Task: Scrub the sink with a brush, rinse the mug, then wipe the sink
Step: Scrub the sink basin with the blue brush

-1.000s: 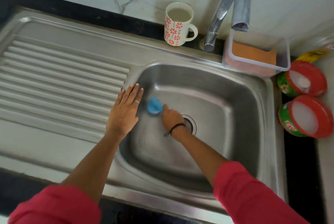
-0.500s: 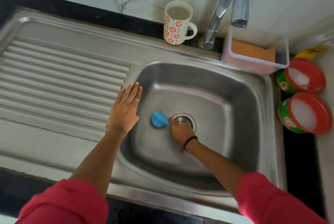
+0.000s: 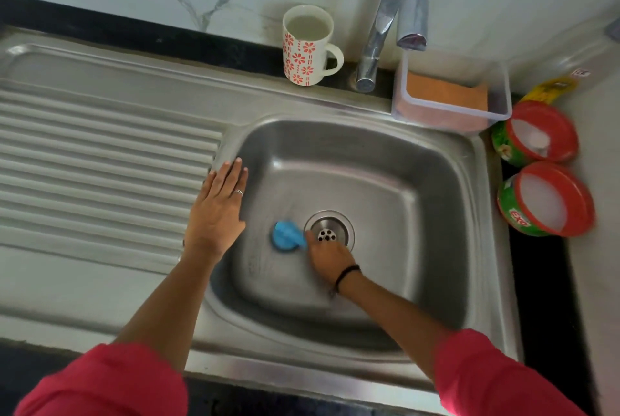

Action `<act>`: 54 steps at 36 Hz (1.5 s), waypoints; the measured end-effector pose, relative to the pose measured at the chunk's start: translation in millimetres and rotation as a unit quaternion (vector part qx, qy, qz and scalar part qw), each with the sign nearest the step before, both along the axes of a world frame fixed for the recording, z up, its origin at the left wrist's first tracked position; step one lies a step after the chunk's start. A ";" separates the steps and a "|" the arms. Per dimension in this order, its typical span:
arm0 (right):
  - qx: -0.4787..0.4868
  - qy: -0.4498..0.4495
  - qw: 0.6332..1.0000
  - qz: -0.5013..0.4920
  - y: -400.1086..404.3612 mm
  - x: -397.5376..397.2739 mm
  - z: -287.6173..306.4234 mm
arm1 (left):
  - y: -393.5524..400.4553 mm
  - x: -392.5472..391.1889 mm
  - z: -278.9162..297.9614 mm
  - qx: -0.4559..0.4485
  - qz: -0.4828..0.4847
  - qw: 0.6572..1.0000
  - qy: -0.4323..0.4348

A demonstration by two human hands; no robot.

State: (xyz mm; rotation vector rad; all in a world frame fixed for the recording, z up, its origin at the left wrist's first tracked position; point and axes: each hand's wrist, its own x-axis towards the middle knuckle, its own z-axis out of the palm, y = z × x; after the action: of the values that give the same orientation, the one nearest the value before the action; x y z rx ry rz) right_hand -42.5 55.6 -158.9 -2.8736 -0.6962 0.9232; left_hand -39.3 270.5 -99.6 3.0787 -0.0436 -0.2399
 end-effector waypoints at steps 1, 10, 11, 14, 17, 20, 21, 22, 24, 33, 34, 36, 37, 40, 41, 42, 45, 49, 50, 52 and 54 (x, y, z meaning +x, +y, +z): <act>-0.002 -0.017 0.998 -0.053 -4.3 13.4 -0.3 | 0.2 0.3 -0.5 0.002 -0.001 1.000 -0.003; -0.021 0.042 0.998 0.050 -26.0 -38.0 6.5 | -1.3 -0.7 -0.1 0.015 0.005 1.000 -0.006; -0.013 0.054 0.996 0.063 -26.1 -47.7 7.5 | -1.3 -0.7 -0.4 0.016 0.006 1.000 -0.007; -0.010 0.049 0.998 0.042 -24.2 -46.4 5.5 | -0.6 -1.1 -0.6 0.024 0.003 1.000 -0.006; -0.014 0.015 0.999 -0.038 -17.1 -13.0 1.2 | -1.8 -0.9 -0.1 0.030 0.007 1.000 0.002; 0.015 -0.013 0.992 -0.123 -7.5 18.1 1.8 | -2.6 -1.4 0.8 0.032 0.008 0.999 0.005; 0.012 -0.023 0.992 -0.123 -3.7 22.1 1.7 | -2.8 -1.5 1.3 0.030 0.009 0.999 0.006; 0.006 -0.029 0.993 -0.111 -0.2 21.3 1.2 | -2.8 -1.6 1.8 0.029 0.008 1.000 0.009; 0.000 -0.023 0.998 -0.067 6.0 4.6 -0.8 | -2.6 -1.4 2.2 0.023 0.008 1.000 0.007; 0.043 0.013 0.999 0.012 5.3 -16.7 3.2 | -2.4 -1.6 1.7 0.006 0.008 1.000 -0.004; 0.041 0.001 0.999 -0.022 7.0 -4.4 0.3 | -2.4 -1.6 2.1 0.006 0.007 1.000 -0.003; 0.030 -0.018 0.995 -0.091 11.9 19.3 -2.1 | -2.6 -2.0 1.8 0.007 0.009 1.000 -0.007; 0.026 -0.026 0.992 -0.119 15.3 28.3 -1.6 | -3.0 -2.4 1.7 0.006 0.012 1.000 -0.009; 0.016 -0.034 0.990 -0.138 29.8 37.3 1.7 | -4.0 -2.3 1.7 0.017 0.013 1.000 -0.001; 0.014 -0.036 0.992 -0.124 35.6 35.0 2.4 | -4.2 -1.7 1.6 0.024 0.014 1.000 0.001; 0.016 -0.035 0.993 -0.108 40.8 30.5 2.7 | -4.6 -1.7 2.1 0.030 0.015 0.999 0.003; 0.046 -0.011 0.997 -0.068 52.0 9.0 1.9 | -5.8 -3.0 1.4 0.031 0.019 0.999 0.000; 0.070 0.024 0.997 -0.019 54.3 -24.0 8.4 | -5.3 -4.4 2.7 0.027 0.016 0.999 -0.009; 0.069 0.042 0.997 -0.009 52.4 -32.1 10.8 | -5.0 -4.7 3.1 0.025 0.013 1.000 -0.012; 0.047 0.092 0.995 0.004 46.5 -46.8 16.5 | -5.1 -5.0 4.1 0.020 0.011 1.000 -0.011; 0.005 0.142 0.990 -0.008 37.9 -55.7 24.3 | -4.8 -4.8 5.2 0.021 0.008 1.000 -0.004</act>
State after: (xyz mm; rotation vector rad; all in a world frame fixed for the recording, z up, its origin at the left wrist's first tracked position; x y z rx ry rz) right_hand -98.2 93.5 -134.6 -2.6544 -0.6472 1.2858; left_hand -44.2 265.8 -94.4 3.1196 -0.0144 -0.2322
